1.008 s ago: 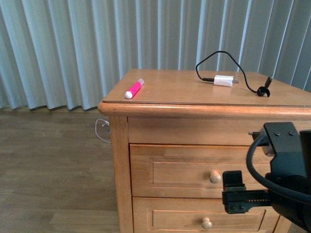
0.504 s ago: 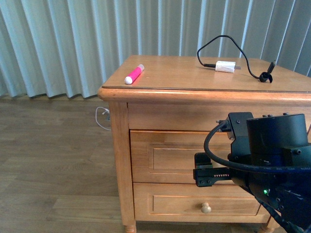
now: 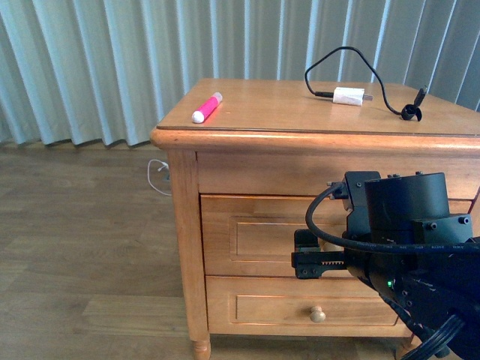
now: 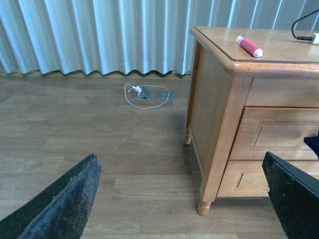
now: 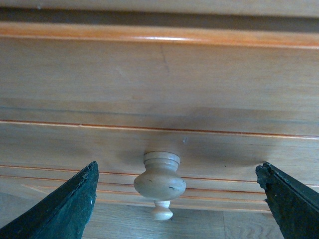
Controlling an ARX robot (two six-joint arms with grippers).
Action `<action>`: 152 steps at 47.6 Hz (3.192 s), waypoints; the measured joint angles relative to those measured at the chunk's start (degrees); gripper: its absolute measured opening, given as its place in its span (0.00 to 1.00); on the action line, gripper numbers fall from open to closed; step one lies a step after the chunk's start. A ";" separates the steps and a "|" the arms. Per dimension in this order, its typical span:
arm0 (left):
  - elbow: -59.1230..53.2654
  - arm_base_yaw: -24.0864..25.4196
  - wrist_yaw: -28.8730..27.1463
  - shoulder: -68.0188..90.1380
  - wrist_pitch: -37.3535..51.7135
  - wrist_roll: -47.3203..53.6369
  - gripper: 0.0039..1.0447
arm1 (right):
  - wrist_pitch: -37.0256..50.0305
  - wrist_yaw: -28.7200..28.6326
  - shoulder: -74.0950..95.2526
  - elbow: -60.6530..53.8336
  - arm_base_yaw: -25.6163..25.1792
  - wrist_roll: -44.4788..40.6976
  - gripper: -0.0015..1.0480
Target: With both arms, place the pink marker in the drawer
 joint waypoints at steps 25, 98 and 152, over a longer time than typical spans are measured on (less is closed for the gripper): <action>0.00 0.00 0.00 0.00 0.00 0.00 0.95 | -0.81 1.51 0.77 1.22 0.98 0.94 0.78; 0.00 0.00 0.00 0.00 0.00 0.00 0.95 | -18.16 3.56 -21.16 -21.79 11.26 11.85 0.62; 0.00 0.00 0.00 0.00 0.00 0.00 0.95 | -32.72 19.39 -75.38 -32.15 18.95 11.63 0.92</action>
